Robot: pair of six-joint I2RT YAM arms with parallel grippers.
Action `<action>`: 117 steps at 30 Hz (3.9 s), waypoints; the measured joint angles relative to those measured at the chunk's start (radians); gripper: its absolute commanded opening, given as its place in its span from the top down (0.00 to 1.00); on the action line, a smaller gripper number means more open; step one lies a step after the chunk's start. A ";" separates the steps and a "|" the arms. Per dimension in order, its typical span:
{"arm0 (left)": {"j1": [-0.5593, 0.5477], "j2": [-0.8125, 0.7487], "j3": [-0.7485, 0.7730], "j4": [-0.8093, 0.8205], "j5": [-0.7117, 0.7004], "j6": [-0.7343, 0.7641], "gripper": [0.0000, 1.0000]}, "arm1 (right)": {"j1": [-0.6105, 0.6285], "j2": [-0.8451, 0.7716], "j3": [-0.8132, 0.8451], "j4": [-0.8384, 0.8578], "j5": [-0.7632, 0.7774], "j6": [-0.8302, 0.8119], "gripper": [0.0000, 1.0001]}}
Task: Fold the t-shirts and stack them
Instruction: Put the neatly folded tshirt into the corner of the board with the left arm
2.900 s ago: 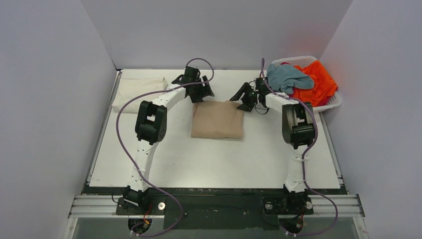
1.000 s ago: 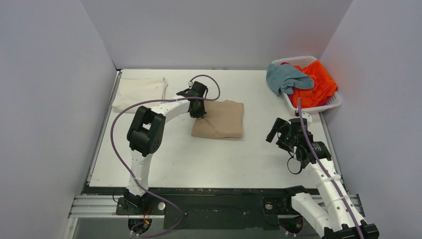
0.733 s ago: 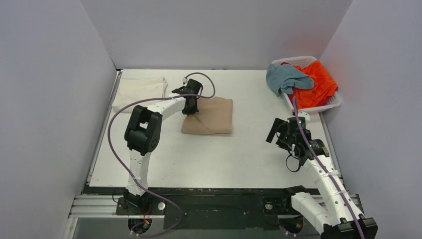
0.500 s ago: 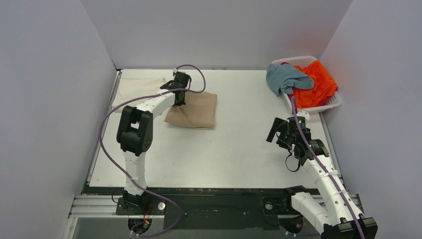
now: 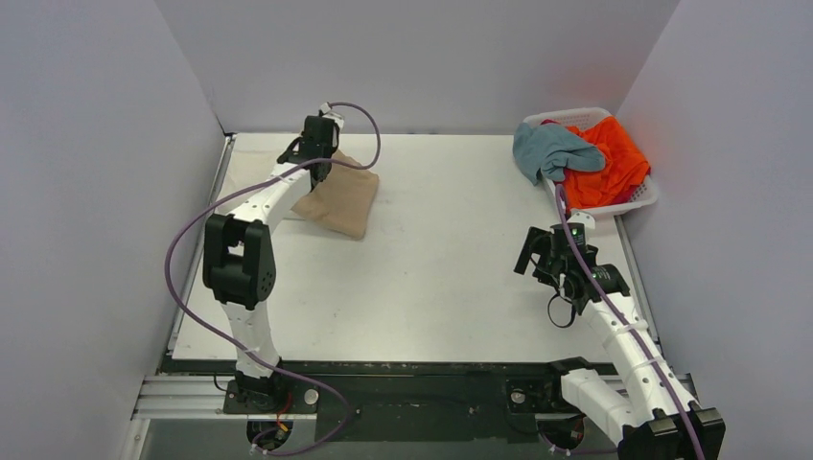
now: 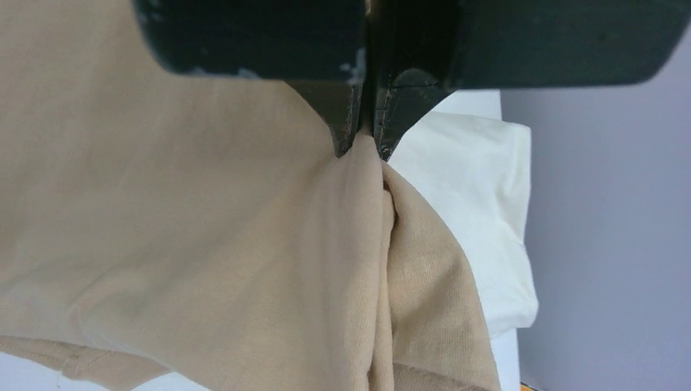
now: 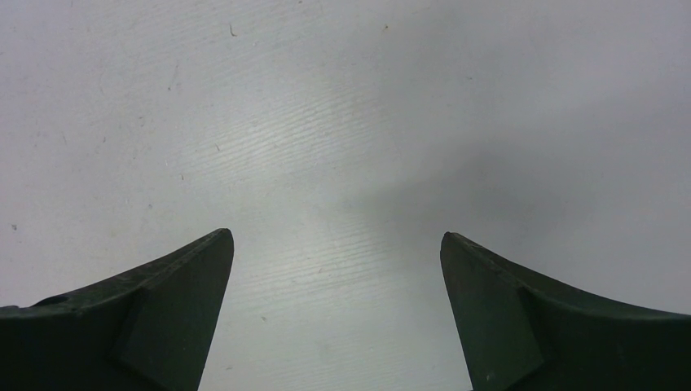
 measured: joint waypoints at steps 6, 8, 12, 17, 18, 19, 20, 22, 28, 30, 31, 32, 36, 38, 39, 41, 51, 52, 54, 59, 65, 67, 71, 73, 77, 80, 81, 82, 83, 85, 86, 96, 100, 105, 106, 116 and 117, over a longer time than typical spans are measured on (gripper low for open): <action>0.066 -0.004 0.032 0.007 0.015 0.095 1.00 | 0.000 0.014 0.000 0.000 0.005 0.000 0.08; 0.089 -0.010 0.034 0.009 0.022 0.118 1.00 | 0.000 0.019 0.000 0.000 0.008 0.000 0.08; 0.112 -0.035 0.037 0.010 0.035 0.148 1.00 | 0.000 0.032 0.000 -0.001 0.009 0.000 0.08; 0.119 -0.102 0.039 0.010 0.063 0.157 1.00 | 0.000 0.037 0.000 -0.001 0.009 0.000 0.08; 0.120 -0.116 0.039 0.009 0.069 0.157 1.00 | 0.000 0.037 0.000 -0.001 0.009 0.000 0.08; 0.123 -0.134 0.040 0.009 0.078 0.156 1.00 | 0.000 0.037 0.000 -0.001 0.009 0.000 0.08; 0.126 -0.148 0.040 0.010 0.084 0.155 1.00 | 0.000 0.037 0.000 -0.001 0.009 0.000 0.08; 0.134 -0.174 0.041 0.011 0.096 0.153 1.00 | 0.000 0.037 0.000 -0.001 0.009 0.000 0.08; 0.171 -0.230 0.041 0.026 0.153 0.133 1.00 | 0.000 0.037 0.000 -0.001 0.011 0.000 0.08; 0.189 -0.232 0.040 0.032 0.180 0.116 1.00 | 0.000 0.037 0.000 -0.001 0.011 0.000 0.08; 0.198 -0.232 0.039 0.033 0.190 0.109 1.00 | 0.000 0.037 0.000 -0.001 0.011 0.000 0.08; 0.209 -0.230 0.037 0.033 0.205 0.100 1.00 | 0.000 0.037 0.000 -0.001 0.012 0.000 0.08; 0.252 -0.207 0.035 0.034 0.247 0.064 1.00 | 0.000 0.037 0.000 -0.002 0.018 0.000 0.08; 0.267 -0.174 0.046 0.028 0.262 0.047 1.00 | 0.000 0.037 0.000 -0.005 0.021 0.000 0.08; 0.271 -0.157 0.054 0.023 0.265 0.040 1.00 | 0.000 0.037 0.000 -0.006 0.023 0.000 0.08; 0.274 -0.122 0.069 0.017 0.272 0.032 1.00 | 0.000 0.037 0.000 -0.009 0.027 0.000 0.08; 0.262 -0.103 0.182 -0.052 0.269 -0.011 1.00 | 0.000 0.037 0.000 -0.009 0.027 0.000 0.08; 0.256 -0.105 0.187 -0.055 0.261 -0.014 1.00 | 0.000 0.036 0.000 -0.009 0.027 0.000 0.08; 0.241 -0.109 0.192 -0.064 0.248 -0.020 1.00 | 0.000 0.034 0.000 -0.009 0.026 0.000 0.08; 0.178 -0.111 0.211 -0.112 0.198 -0.044 1.00 | 0.000 0.013 0.000 -0.008 0.025 0.000 0.08; 0.080 -0.111 0.226 -0.139 0.124 -0.066 1.00 | 0.000 0.006 0.000 -0.008 0.010 0.000 0.08; 0.057 -0.111 0.233 -0.153 0.119 -0.072 1.00 | 0.000 0.006 0.000 -0.007 0.006 0.000 0.08; 0.055 -0.111 0.237 -0.159 0.113 -0.084 1.00 | 0.000 0.006 0.000 -0.007 -0.002 0.000 0.08; 0.061 -0.111 0.227 -0.155 0.110 -0.086 1.00 | 0.000 0.006 0.000 -0.007 -0.002 0.000 0.08; 0.075 -0.111 0.181 -0.145 0.107 -0.084 1.00 | 0.000 0.006 0.000 -0.007 -0.002 0.000 0.08; 0.091 -0.105 0.157 -0.147 0.109 -0.080 1.00 | 0.000 0.006 0.000 -0.007 -0.002 0.000 0.08; 0.100 -0.100 0.157 -0.146 0.110 -0.080 1.00 | 0.000 0.006 0.000 -0.007 -0.001 0.000 0.08; 0.111 -0.097 0.157 -0.144 0.113 -0.080 1.00 | 0.000 0.006 0.000 -0.007 -0.001 0.000 0.08; 0.119 -0.094 0.157 -0.143 0.116 -0.080 1.00 | 0.000 0.006 0.000 -0.007 -0.001 0.000 0.08; 0.144 -0.090 0.157 -0.140 0.126 -0.080 1.00 | 0.000 0.006 0.000 -0.007 -0.001 0.000 0.08; 0.157 -0.089 0.157 -0.138 0.130 -0.079 1.00 | 0.000 0.006 0.000 -0.007 -0.001 0.000 0.08; 0.250 -0.018 0.167 -0.091 0.192 -0.051 1.00 | 0.000 0.006 0.000 -0.009 0.001 0.000 0.08; 0.286 0.043 0.187 -0.076 0.217 -0.036 1.00 | 0.000 0.006 0.000 -0.012 0.014 0.001 0.08; 0.346 0.118 0.224 -0.072 0.230 -0.030 1.00 | 0.000 0.010 0.001 -0.029 0.030 0.001 0.08; 0.359 0.134 0.235 -0.072 0.236 -0.034 1.00 | 0.000 0.012 0.001 -0.033 0.034 0.001 0.08; 0.455 0.238 0.269 -0.073 0.290 -0.117 1.00 | 0.000 0.052 0.029 -0.061 0.061 0.002 0.08; 0.459 0.243 0.269 -0.073 0.294 -0.126 1.00 | 0.000 0.055 0.031 -0.062 0.062 0.002 0.08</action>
